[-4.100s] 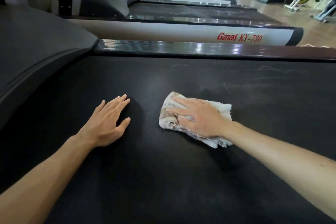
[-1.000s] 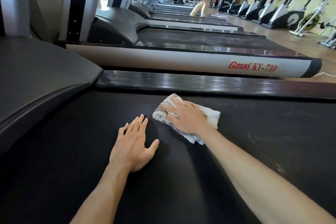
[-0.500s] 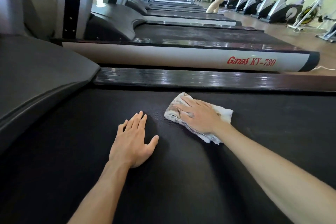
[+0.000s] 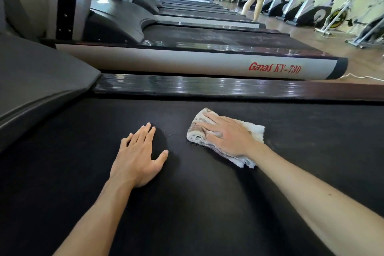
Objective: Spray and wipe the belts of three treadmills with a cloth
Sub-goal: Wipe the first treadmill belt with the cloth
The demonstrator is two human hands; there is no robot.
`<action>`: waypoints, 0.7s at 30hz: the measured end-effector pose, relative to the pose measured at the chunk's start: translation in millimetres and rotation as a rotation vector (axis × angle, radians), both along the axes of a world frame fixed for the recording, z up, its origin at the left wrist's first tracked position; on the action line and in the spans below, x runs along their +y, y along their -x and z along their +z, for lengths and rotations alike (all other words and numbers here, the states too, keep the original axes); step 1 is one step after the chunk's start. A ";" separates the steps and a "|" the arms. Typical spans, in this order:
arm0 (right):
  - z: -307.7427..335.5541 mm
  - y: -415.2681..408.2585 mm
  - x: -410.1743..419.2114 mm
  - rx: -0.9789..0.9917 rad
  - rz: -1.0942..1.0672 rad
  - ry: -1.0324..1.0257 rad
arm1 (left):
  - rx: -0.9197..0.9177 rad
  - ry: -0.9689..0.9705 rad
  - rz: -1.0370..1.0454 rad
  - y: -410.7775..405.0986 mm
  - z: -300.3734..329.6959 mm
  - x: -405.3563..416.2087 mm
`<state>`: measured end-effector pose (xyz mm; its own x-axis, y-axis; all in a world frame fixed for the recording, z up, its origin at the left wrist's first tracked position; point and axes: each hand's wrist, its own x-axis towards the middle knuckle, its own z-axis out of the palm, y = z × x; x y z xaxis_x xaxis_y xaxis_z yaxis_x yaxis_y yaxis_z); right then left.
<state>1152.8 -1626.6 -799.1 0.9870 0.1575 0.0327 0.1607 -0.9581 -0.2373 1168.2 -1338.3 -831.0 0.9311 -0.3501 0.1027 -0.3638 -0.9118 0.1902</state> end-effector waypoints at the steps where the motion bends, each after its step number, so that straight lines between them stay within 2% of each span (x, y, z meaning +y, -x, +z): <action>1: -1.6 0.0 -11.8 -0.015 -0.021 0.014 | -0.003 -0.001 0.003 -0.1 -0.7 0.0; 4: -2.0 -26.7 -25.2 -0.019 -0.201 0.079 | 0.002 0.006 0.011 0.2 -1.4 0.9; 7: -3.0 -52.3 -5.5 0.008 -0.332 0.007 | 0.004 0.011 0.007 0.2 -1.9 0.4; 10: -2.2 -25.6 21.2 -0.018 -0.169 0.029 | 0.007 0.018 0.006 -0.8 -1.4 0.5; 13: -3.4 10.9 2.4 0.016 -0.001 0.042 | 0.010 0.030 0.005 0.1 -0.5 0.4; 17: -6.1 10.0 -34.8 0.007 -0.142 0.061 | 0.017 0.029 0.020 1.3 -0.6 1.0; 19: -0.7 7.5 -21.1 -0.019 -0.243 0.051 | 0.000 0.041 0.016 0.7 -1.9 0.1; 21: 6.1 19.4 2.4 -0.023 -0.242 0.016 | 0.000 0.063 0.008 1.2 0.3 -1.0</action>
<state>1133.5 -1624.2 -792.9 0.9950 -0.0830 0.0549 -0.0689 -0.9728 -0.2211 1167.0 -1339.3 -830.6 0.9340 -0.3350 0.1244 -0.3561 -0.9010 0.2477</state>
